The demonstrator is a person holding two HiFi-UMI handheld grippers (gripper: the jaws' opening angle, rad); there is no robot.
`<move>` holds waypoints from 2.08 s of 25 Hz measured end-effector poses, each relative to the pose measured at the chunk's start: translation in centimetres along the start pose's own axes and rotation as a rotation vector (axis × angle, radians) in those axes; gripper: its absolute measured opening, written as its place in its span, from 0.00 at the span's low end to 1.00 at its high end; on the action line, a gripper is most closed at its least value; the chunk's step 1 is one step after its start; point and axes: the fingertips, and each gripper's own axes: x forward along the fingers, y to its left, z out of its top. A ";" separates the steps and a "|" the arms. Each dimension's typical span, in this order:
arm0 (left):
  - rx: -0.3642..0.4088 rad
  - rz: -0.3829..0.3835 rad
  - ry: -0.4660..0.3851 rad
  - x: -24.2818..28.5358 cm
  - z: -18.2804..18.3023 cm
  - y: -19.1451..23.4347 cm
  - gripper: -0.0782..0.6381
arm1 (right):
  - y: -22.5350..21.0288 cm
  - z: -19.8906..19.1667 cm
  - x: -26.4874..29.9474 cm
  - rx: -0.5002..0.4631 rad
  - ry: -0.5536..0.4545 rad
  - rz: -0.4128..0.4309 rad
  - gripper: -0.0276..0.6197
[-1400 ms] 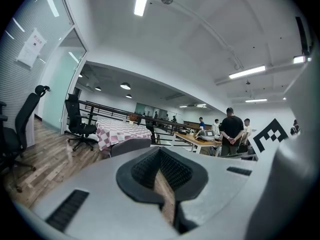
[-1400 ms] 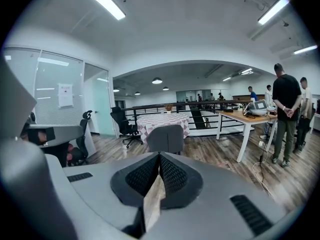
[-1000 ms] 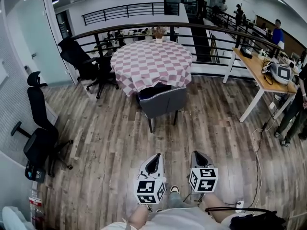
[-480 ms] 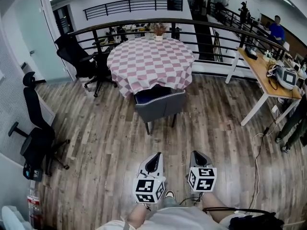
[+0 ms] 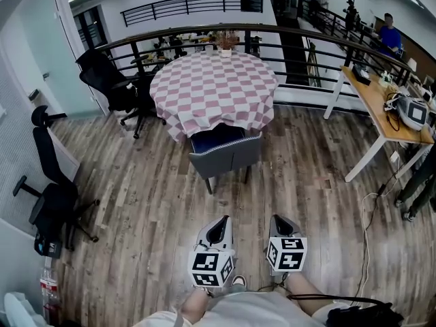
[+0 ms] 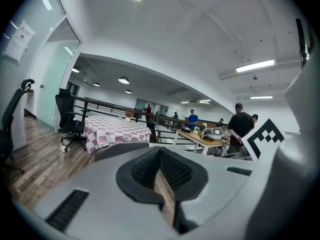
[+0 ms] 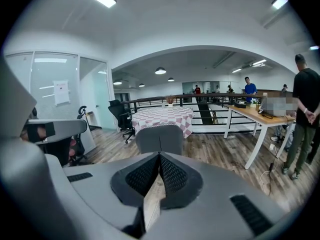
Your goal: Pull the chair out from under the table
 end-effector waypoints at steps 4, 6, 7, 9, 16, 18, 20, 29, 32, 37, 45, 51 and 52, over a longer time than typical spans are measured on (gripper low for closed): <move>0.006 0.005 -0.004 0.9 0.1 0.1 0.11 | -0.5 0.1 1.0 -0.003 0.010 0.010 0.07; 0.010 0.007 -0.006 1.2 0.3 0.2 0.11 | -0.6 0.3 1.4 -0.006 0.009 0.016 0.07; 0.012 0.008 -0.006 1.4 0.3 0.2 0.11 | -0.6 0.4 1.6 -0.006 0.008 0.019 0.07; 0.012 0.012 0.000 1.7 0.2 0.3 0.11 | -0.7 0.5 2.0 -0.003 0.011 0.023 0.07; -0.009 0.005 0.033 2.5 -0.9 0.6 0.11 | -1.2 -0.7 3.2 0.007 0.058 0.023 0.07; -0.013 0.001 0.041 2.9 -1.3 0.9 0.11 | -1.1 -0.8 3.9 0.008 0.067 0.025 0.07; -0.010 -0.005 0.039 3.8 -1.0 1.3 0.11 | -1.1 -0.2 4.6 0.000 0.064 0.025 0.07; 0.027 -0.043 0.009 10.0 2.9 3.6 0.11 | -1.6 4.4 10.0 -0.018 0.034 0.013 0.07; 0.039 -0.052 0.004 11.9 4.0 4.8 0.11 | -1.6 5.9 12.1 -0.014 0.028 0.010 0.07; 0.036 -0.049 0.000 14.8 5.4 7.3 0.11 | -0.9 8.0 15.3 -0.019 0.025 0.019 0.07; 0.056 -0.068 0.023 18.9 6.7 10.3 0.11 | -0.4 10.7 20.2 -0.006 0.025 0.009 0.07; 0.061 -0.082 0.026 22.2 7.9 13.3 0.11 | 0.3 13.0 23.8 -0.007 0.015 -0.003 0.07; 0.061 -0.084 0.026 22.7 8.1 13.8 0.11 | 0.3 13.3 24.4 -0.008 0.013 -0.006 0.07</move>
